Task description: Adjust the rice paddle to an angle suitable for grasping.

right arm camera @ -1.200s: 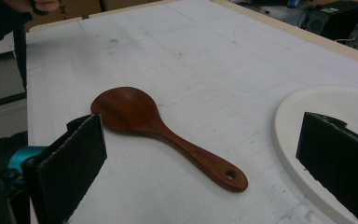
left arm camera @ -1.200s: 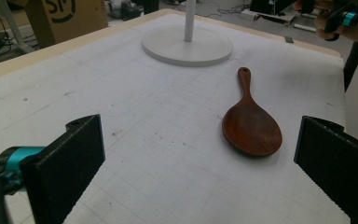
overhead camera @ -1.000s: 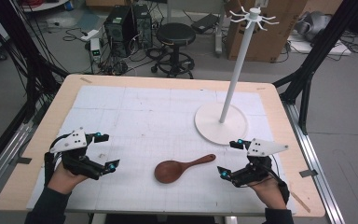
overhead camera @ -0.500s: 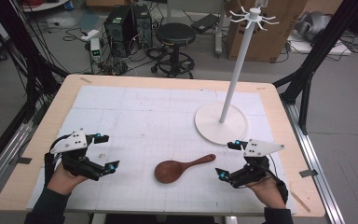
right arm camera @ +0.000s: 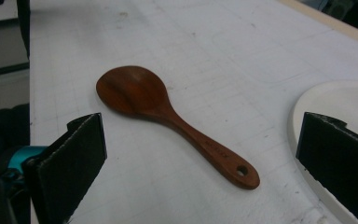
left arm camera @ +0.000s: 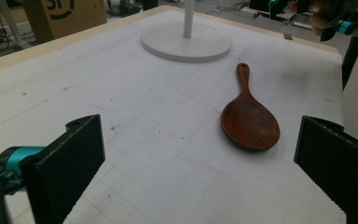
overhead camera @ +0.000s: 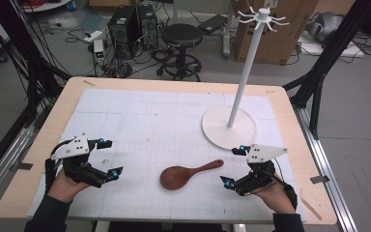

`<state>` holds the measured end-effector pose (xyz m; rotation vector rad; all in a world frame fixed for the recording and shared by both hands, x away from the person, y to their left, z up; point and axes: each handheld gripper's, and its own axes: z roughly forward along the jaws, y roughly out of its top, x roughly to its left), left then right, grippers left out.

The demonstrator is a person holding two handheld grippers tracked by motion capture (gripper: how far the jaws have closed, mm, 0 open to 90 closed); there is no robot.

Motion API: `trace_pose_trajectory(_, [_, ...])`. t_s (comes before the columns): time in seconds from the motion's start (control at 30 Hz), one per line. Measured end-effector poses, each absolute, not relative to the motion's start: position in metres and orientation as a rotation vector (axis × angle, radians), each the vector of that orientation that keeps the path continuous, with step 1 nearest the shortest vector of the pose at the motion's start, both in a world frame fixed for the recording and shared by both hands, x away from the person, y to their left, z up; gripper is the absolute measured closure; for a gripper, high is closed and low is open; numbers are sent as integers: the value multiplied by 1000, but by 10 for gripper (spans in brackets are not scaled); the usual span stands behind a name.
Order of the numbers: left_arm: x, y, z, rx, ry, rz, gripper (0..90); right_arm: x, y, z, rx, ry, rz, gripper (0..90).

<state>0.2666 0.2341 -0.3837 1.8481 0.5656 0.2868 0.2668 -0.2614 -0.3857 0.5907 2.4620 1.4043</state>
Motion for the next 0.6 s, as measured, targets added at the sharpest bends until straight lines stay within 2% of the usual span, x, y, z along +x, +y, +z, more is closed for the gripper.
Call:
trace_pose_trajectory(0.33, [267, 234, -384, 1850, 567, 287, 23, 276, -247, -383, 506, 2560, 1292, 4])
trace_pose_trajectory(0.43, [268, 234, -384, 1851, 566, 287, 23, 280, -244, -382, 486, 2593, 1268, 42])
trace_pose_trajectory(0.6, [268, 234, -384, 1848, 568, 286, 24, 284, -235, -382, 443, 2639, 1210, 43])
